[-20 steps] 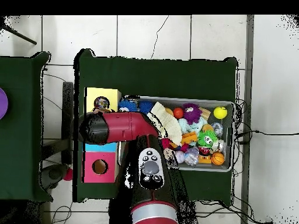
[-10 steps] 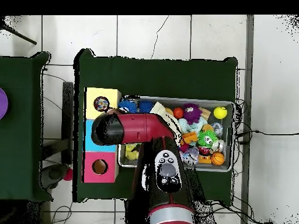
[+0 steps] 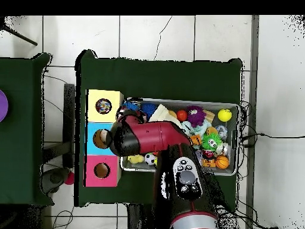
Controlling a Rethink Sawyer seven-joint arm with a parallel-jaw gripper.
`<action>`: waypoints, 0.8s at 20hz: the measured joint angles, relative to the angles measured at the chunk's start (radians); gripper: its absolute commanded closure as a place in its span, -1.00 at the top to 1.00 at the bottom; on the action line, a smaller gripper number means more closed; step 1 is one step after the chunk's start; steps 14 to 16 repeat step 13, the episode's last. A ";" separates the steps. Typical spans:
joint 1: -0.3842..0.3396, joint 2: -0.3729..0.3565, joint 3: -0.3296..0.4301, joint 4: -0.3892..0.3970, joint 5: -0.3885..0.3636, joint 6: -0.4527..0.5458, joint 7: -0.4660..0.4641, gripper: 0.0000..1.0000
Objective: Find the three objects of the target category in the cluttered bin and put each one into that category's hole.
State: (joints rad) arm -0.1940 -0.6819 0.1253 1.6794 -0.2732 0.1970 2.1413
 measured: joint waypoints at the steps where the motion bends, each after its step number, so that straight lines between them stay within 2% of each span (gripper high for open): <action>1: -0.002 -0.002 0.000 0.001 -0.004 0.000 0.000 1.00; 10: 0.018 -0.038 0.000 0.004 -0.053 0.001 0.000 1.00; 16: 0.026 -0.043 0.000 0.004 -0.056 0.001 0.000 1.00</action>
